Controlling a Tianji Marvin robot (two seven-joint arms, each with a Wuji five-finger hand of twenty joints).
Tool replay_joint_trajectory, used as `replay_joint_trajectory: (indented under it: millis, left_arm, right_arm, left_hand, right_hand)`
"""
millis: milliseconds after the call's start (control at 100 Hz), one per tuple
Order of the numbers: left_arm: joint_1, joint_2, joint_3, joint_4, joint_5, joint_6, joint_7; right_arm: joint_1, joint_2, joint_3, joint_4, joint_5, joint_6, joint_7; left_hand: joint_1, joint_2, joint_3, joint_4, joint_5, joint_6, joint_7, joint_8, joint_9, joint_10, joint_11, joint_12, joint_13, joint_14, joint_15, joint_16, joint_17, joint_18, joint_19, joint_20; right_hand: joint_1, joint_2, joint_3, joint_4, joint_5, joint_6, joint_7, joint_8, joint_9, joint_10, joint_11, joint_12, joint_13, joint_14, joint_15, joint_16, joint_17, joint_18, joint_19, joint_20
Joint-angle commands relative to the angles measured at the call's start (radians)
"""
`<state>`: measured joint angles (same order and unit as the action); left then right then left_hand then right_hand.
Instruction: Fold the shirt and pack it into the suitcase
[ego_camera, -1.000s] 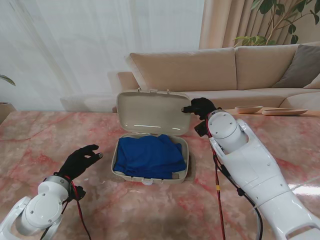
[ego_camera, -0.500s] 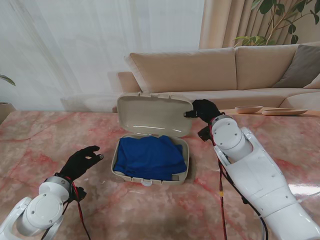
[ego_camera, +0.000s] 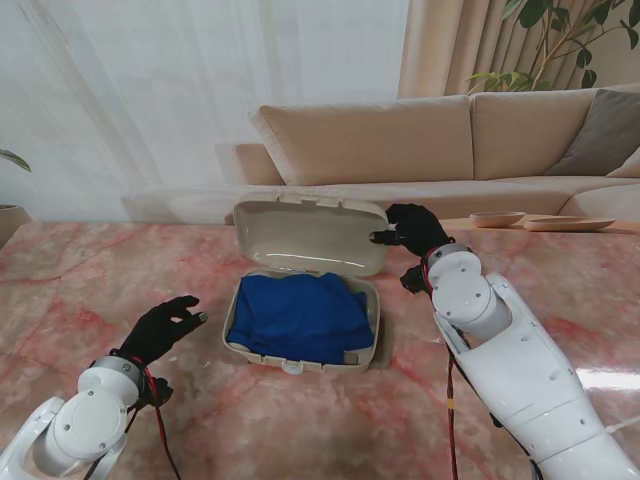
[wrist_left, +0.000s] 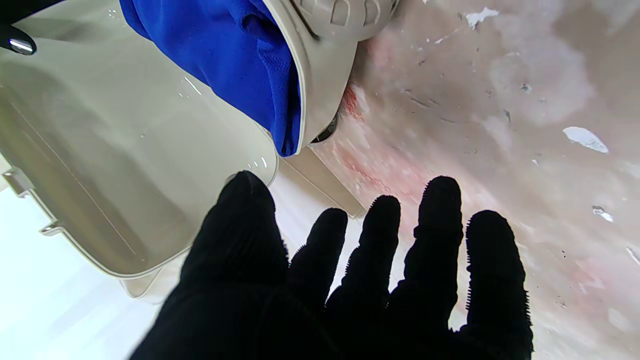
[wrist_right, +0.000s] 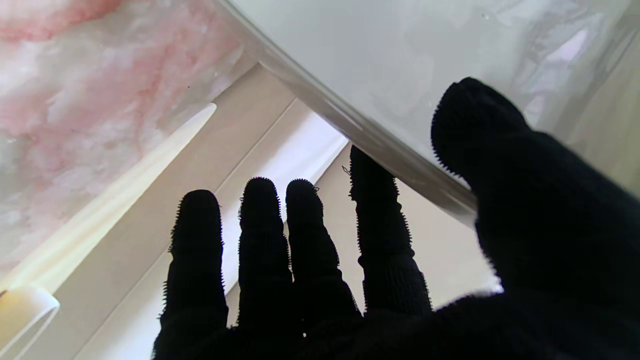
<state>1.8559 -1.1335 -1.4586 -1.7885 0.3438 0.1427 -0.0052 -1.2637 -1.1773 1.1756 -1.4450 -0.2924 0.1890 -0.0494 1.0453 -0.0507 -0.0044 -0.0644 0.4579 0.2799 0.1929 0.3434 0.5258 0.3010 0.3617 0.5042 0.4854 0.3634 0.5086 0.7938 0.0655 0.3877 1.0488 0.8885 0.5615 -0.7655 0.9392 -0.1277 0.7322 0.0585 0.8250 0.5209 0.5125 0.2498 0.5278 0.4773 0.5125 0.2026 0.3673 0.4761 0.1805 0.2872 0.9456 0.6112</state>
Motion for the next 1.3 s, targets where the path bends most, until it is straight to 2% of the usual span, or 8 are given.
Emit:
replay_joint_trajectory:
  millis: [0,470,880,940,960,1000,1290]
  left_arm:
    - [0.009,0.000,0.004,0.004,0.003,0.005,0.001]
    - [0.012,-0.001,0.005,0.008,0.003,0.008,0.005]
    - [0.018,-0.001,0.006,0.008,0.008,0.014,0.007]
    - [0.019,-0.001,0.006,0.008,0.009,0.015,0.007]
    - [0.019,-0.001,0.006,0.007,0.009,0.015,0.007]
    - [0.020,-0.001,0.006,0.007,0.010,0.016,0.006]
    - [0.021,0.000,0.006,0.007,0.008,0.020,0.001]
  right_arm:
    - [-0.018,0.006,0.001,-0.011,-0.015,-0.013,0.011]
    - [-0.093,0.026,0.022,-0.059,-0.141,-0.110,-0.013]
    - [-0.144,0.039,0.027,-0.077,-0.221,-0.171,-0.024]
    - [-0.151,0.041,0.028,-0.081,-0.229,-0.176,-0.022]
    - [-0.153,0.042,0.029,-0.082,-0.232,-0.177,-0.021]
    - [-0.157,0.043,0.030,-0.087,-0.239,-0.179,-0.020]
    - [-0.181,0.051,0.037,-0.108,-0.282,-0.200,-0.015]
  left_hand:
    - [-0.028,0.033,-0.029,0.021,0.013,-0.041,0.009,0.008,0.004,-0.026,-0.014,-0.007,-0.024,0.011,-0.023,-0.009,-0.011,0.029,-0.020,0.000]
    - [-0.029,0.035,-0.029,0.021,0.012,-0.040,0.009,0.007,0.004,-0.025,-0.015,-0.007,-0.024,0.013,-0.023,-0.008,-0.012,0.028,-0.021,0.001]
    - [-0.029,0.035,-0.029,0.021,0.011,-0.040,0.007,0.006,0.003,-0.025,-0.015,-0.007,-0.024,0.011,-0.023,-0.008,-0.012,0.029,-0.022,0.001]
    - [-0.029,0.034,-0.029,0.021,0.011,-0.041,0.007,0.006,0.005,-0.026,-0.014,-0.007,-0.025,0.013,-0.023,-0.008,-0.012,0.029,-0.023,0.001]
    - [-0.029,0.034,-0.029,0.021,0.011,-0.041,0.007,0.006,0.004,-0.026,-0.014,-0.007,-0.024,0.012,-0.023,-0.008,-0.012,0.029,-0.023,0.001]
    - [-0.029,0.035,-0.029,0.021,0.012,-0.041,0.007,0.006,0.004,-0.026,-0.014,-0.007,-0.024,0.012,-0.023,-0.008,-0.012,0.029,-0.023,0.001]
    - [-0.030,0.034,-0.029,0.021,0.008,-0.041,0.007,0.006,0.005,-0.027,-0.014,-0.007,-0.023,0.013,-0.023,-0.008,-0.012,0.030,-0.023,0.002]
  right_hand:
    - [0.020,0.022,0.024,-0.040,0.028,-0.071,0.034,0.001,0.010,-0.036,0.001,0.003,0.025,-0.015,0.006,-0.025,-0.002,0.001,0.012,0.012]
    - [-0.010,0.036,0.033,-0.028,0.026,-0.063,-0.019,0.011,0.021,-0.041,-0.009,0.003,0.036,-0.019,-0.006,-0.029,-0.001,0.003,0.008,0.003]
    - [-0.062,0.067,0.042,0.011,0.035,-0.042,-0.134,0.050,0.028,-0.040,-0.009,0.008,0.046,-0.018,-0.001,-0.025,0.008,0.007,0.011,-0.003]
    - [-0.079,0.073,0.046,0.032,0.040,-0.037,-0.164,0.065,0.029,-0.038,-0.011,0.007,0.045,-0.018,-0.002,-0.025,0.008,0.007,0.012,-0.004]
    - [-0.082,0.076,0.041,0.045,0.047,-0.036,-0.197,0.108,0.028,-0.038,-0.012,0.007,0.045,-0.017,-0.002,-0.024,0.007,0.008,0.012,-0.006]
    - [-0.088,0.080,0.041,0.051,0.049,-0.034,-0.209,0.123,0.028,-0.038,-0.012,0.008,0.046,-0.017,-0.002,-0.024,0.006,0.008,0.012,-0.006]
    - [-0.140,0.071,0.036,0.059,0.030,-0.032,-0.239,0.128,0.022,-0.039,-0.022,0.004,0.041,-0.017,-0.010,-0.027,0.001,0.010,0.008,-0.008]
